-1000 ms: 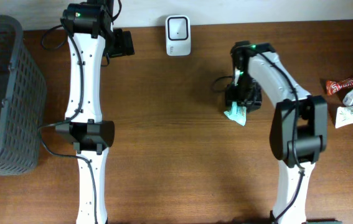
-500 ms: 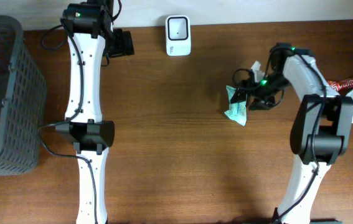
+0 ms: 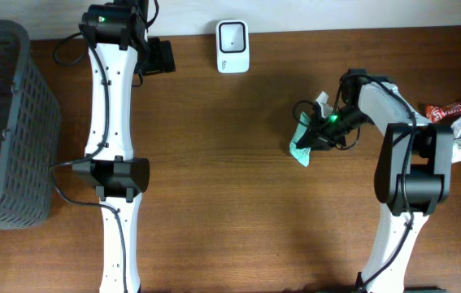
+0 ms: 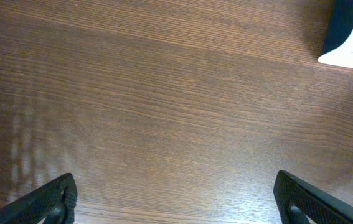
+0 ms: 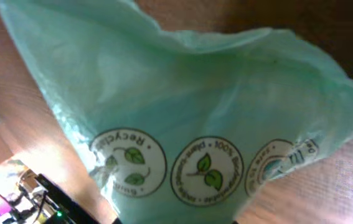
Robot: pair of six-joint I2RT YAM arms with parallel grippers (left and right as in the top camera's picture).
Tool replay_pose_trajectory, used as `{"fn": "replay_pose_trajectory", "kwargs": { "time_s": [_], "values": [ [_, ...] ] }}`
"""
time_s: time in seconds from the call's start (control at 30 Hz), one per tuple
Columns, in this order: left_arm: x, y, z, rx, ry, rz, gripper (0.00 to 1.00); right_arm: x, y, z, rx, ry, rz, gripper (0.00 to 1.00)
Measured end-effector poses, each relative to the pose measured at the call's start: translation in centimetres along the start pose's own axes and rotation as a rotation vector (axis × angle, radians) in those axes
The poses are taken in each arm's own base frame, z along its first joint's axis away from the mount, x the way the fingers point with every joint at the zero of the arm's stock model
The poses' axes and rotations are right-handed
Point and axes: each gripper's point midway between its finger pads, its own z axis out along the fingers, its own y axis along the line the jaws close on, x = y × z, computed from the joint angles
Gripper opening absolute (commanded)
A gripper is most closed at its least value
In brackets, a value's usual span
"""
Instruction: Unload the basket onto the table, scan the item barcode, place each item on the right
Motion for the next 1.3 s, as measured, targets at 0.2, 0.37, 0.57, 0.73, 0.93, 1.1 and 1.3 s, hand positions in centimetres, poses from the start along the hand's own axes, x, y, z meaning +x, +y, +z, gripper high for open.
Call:
{"fn": "replay_pose_trajectory", "kwargs": {
  "time_s": [0.2, 0.37, 0.57, 0.73, 0.93, 1.1, 1.3],
  "values": [
    [0.0, 0.0, 0.0, 0.000, 0.000, 0.000, 0.99, 0.4, 0.4, 0.2, 0.239, 0.030, -0.006, 0.04],
    [0.0, 0.0, 0.0, 0.000, 0.000, 0.000, 0.99, 0.2, 2.7, 0.8, 0.504, -0.029, -0.079, 0.04],
    [0.0, 0.0, 0.0, 0.000, 0.000, 0.000, 0.99, 0.4, 8.6, 0.3, 0.675, -0.182, -0.209, 0.04],
    [0.0, 0.0, 0.0, 0.000, 0.000, 0.000, 0.99, 0.8, 12.2, -0.9, 0.668, -0.290, -0.269, 0.04],
    [0.0, 0.0, 0.0, 0.000, 0.000, 0.000, 0.99, -1.6, 14.2, -2.4, 0.622, -0.424, -0.312, 0.04],
    [0.0, 0.0, 0.0, 0.000, 0.000, 0.000, 0.99, -5.7, 17.5, -3.6, 0.544, -0.614, -0.406, 0.04],
    [0.0, 0.0, 0.0, 0.000, 0.000, 0.000, 0.99, -9.7, 22.2, -6.2, 0.425, -0.855, -0.470, 0.04]
  ]
}}
